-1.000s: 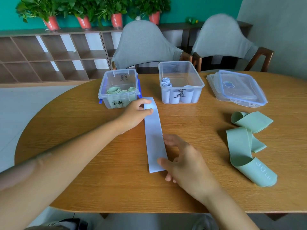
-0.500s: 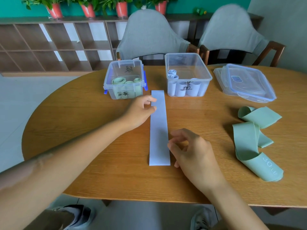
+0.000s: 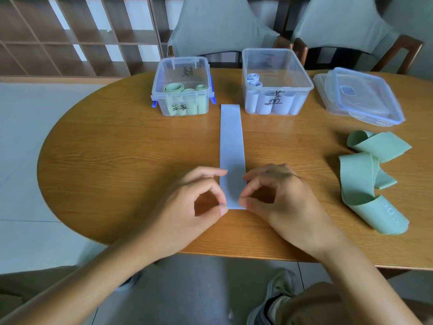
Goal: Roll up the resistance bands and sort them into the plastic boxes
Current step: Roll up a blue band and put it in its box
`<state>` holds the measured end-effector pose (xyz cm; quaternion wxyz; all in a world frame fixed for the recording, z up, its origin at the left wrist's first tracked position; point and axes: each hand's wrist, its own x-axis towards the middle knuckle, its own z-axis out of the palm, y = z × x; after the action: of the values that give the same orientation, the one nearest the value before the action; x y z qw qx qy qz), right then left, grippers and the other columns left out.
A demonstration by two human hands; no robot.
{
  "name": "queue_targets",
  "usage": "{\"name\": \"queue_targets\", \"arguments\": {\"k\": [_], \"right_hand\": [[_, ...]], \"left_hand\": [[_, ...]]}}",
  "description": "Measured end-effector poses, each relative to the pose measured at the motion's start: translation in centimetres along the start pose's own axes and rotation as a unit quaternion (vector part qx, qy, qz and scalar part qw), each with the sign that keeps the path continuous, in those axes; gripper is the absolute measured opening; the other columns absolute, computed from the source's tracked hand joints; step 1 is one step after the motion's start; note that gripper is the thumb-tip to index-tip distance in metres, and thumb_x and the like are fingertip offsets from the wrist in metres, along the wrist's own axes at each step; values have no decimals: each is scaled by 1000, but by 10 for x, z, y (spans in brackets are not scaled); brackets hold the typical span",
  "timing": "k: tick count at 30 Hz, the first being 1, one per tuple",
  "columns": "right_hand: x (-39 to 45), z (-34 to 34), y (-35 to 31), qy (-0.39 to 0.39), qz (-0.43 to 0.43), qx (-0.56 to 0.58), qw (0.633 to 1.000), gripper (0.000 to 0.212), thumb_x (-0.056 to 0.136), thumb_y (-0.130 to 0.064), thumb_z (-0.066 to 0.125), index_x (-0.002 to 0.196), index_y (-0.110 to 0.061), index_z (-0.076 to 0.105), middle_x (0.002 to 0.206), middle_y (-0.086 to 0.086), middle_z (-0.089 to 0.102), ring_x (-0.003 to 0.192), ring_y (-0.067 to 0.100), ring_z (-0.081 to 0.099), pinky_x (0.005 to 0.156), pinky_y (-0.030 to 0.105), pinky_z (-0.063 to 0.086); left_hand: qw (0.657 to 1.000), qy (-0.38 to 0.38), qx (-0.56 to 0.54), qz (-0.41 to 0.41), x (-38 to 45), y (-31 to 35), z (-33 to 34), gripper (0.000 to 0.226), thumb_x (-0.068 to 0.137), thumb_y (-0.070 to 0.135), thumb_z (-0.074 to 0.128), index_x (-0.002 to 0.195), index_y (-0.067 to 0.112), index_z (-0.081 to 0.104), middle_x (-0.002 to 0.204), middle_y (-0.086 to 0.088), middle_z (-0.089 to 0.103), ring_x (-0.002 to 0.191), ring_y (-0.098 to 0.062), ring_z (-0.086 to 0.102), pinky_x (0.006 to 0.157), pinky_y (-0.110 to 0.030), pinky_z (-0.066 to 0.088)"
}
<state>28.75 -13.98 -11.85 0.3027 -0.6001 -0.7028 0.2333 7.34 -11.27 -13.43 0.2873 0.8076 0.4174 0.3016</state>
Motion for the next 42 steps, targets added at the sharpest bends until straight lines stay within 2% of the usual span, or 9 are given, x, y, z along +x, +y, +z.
{"name": "queue_targets", "arguments": {"k": [3, 5, 10, 14, 21, 26, 32, 42], "right_hand": [[-2, 0, -1, -36, -1, -9, 999, 12, 80, -27, 82, 78, -35, 74, 113, -24, 61, 116, -2, 45, 91, 0, 24], [-4, 2, 0, -48, -4, -9, 999, 12, 79, -27, 83, 78, -35, 74, 113, -24, 61, 118, -2, 44, 93, 1, 25], [-6, 9, 4, -36, -18, -14, 999, 12, 78, -24, 84, 80, -33, 75, 113, -23, 61, 117, -1, 45, 94, 1, 25], [-8, 13, 7, -16, -31, -28, 999, 12, 80, -23, 82, 81, -32, 75, 117, -17, 60, 118, 2, 44, 97, 3, 26], [-9, 17, 9, -15, -64, -80, 995, 3, 87, -27, 74, 87, -26, 71, 125, -13, 54, 125, 7, 38, 105, 17, 31], [-10, 17, 8, -12, -77, -101, 992, 6, 90, -29, 69, 89, -23, 69, 126, -12, 51, 124, 8, 39, 104, 18, 34], [-13, 22, 4, -13, -77, -134, 988, 15, 96, -31, 57, 90, -19, 65, 132, -8, 49, 127, 16, 38, 105, 37, 41], [-26, 26, 0, -1, -58, -110, 992, 13, 96, -31, 62, 88, -21, 66, 129, -11, 45, 126, 10, 34, 105, 20, 31]], "left_hand": [[1000, -2, 19, 0, -3, 0, 1, 16, 83, 18, 79, 84, 29, 67, 135, 23, 54, 131, -4, 49, 106, -16, 32], [1000, 0, 26, -2, -3, -1, 2, 17, 82, 20, 80, 84, 30, 67, 134, 23, 54, 131, -4, 48, 107, -17, 31], [998, 0, 62, 3, -2, -3, 5, 14, 83, 23, 78, 85, 30, 65, 133, 23, 53, 130, -5, 45, 106, -15, 28], [997, 3, 79, 15, -2, -5, 6, 11, 87, 25, 75, 85, 29, 64, 135, 19, 53, 133, -8, 42, 109, -19, 28], [992, 15, 119, 45, -1, -6, 10, 12, 88, 27, 74, 85, 24, 63, 140, 10, 51, 135, -8, 37, 111, -25, 30], [985, 21, 158, 65, -2, -6, 12, 15, 89, 30, 72, 85, 19, 62, 143, 7, 50, 138, -15, 36, 112, -28, 31], [977, 13, 204, 57, -2, -2, 16, 16, 95, 31, 60, 85, 19, 57, 156, 0, 41, 144, -26, 30, 115, -32, 26], [977, 46, 208, 23, -19, 5, 21, 20, 93, 35, 60, 81, 19, 59, 159, -3, 39, 145, -29, 29, 116, -30, 23]]}}
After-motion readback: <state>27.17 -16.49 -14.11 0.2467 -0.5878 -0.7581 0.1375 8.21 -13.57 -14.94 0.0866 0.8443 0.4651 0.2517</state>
